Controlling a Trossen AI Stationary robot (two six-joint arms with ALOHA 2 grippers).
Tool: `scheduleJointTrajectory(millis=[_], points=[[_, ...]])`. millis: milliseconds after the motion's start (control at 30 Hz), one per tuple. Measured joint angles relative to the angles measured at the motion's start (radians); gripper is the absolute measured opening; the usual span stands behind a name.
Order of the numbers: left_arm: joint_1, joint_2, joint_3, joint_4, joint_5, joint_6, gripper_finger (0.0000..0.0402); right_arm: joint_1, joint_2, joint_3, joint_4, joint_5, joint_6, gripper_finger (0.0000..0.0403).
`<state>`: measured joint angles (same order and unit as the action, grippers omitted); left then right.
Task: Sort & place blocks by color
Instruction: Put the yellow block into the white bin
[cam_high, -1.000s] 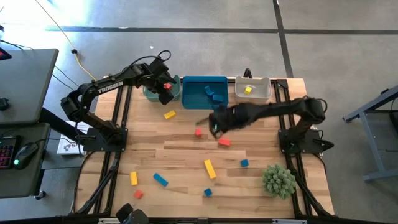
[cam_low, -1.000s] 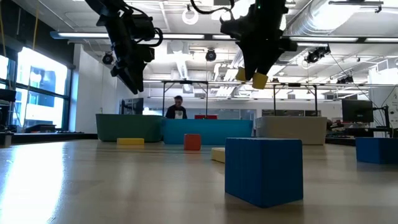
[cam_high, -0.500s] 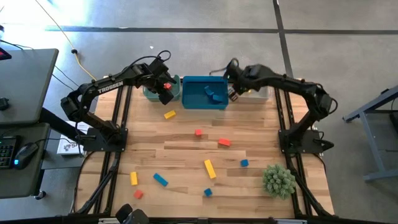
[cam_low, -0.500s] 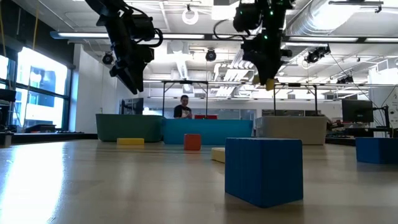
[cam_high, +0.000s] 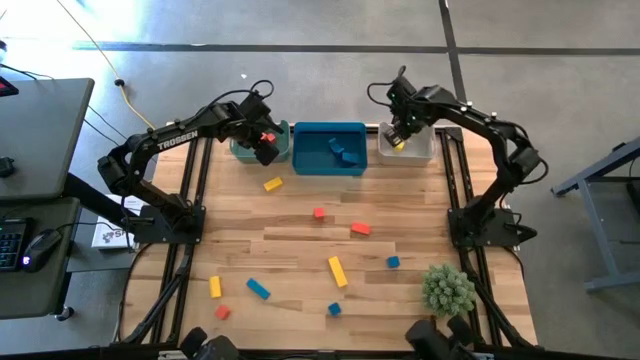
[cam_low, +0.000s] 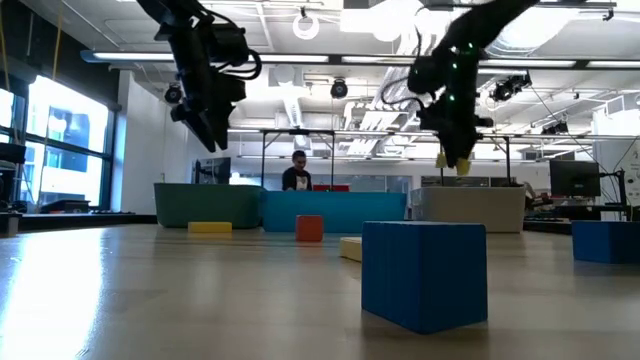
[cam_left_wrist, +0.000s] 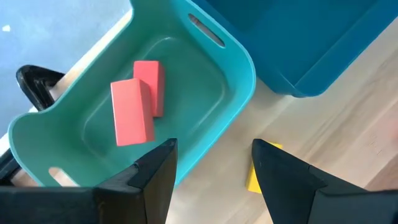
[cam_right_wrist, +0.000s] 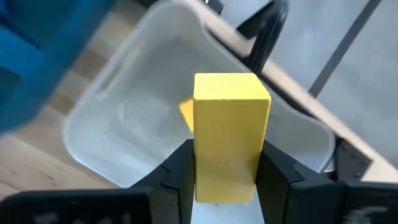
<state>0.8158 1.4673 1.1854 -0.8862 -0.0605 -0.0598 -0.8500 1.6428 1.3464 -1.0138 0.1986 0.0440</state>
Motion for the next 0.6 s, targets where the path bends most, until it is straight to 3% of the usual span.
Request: scheduleJointTrajectory(millis=[200, 500, 600], points=[[0.0, 0.0, 0.0, -0.017, 0.0, -0.095, 0.0213, -0.044, 0.0, -0.111, 0.048, -0.065, -0.046, 0.0103], [0.001, 0.0, 0.0, -0.043, 0.031, -0.177, 0.0236, -0.067, 0.001, -0.189, 0.107, -0.044, -0.082, 0.0105], [0.0, 0.0, 0.0, -0.043, 0.08, -0.214, 0.0234, -0.067, 0.001, -0.19, 0.109, -0.013, -0.104, 0.0147]])
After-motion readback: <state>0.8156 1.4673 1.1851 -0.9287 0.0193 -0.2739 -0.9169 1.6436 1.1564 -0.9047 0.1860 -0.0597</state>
